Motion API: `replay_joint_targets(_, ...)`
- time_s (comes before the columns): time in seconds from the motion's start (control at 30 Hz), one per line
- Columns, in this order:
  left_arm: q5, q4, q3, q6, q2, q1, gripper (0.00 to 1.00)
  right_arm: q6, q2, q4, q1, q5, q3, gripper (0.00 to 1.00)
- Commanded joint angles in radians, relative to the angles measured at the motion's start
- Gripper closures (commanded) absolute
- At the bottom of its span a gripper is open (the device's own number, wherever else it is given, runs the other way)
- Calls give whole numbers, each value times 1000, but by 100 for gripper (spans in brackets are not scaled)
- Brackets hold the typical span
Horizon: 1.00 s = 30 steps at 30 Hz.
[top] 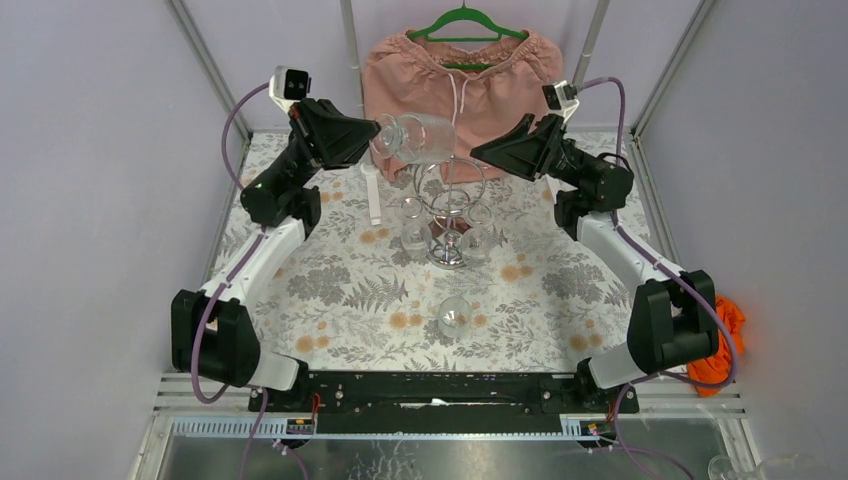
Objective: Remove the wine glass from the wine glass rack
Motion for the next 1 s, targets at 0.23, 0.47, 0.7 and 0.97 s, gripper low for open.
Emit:
replay_joint_targets(0.23, -46, 101, 31, -48, 65, -49, 100, 83, 33, 255, 6, -11, 131, 36)
replay_joint_targets(0.47, -40, 101, 53, -45, 90, -57, 100, 96, 83, 255, 48, -10, 187, 36)
replay_joint_targets(0.7, -36, 102, 64, -33, 116, -67, 100, 110, 112, 255, 114, 17, 235, 36)
replay_joint_targets(0.97, -25, 104, 63, -9, 123, -69, 100, 117, 98, 256, 161, 79, 240, 38)
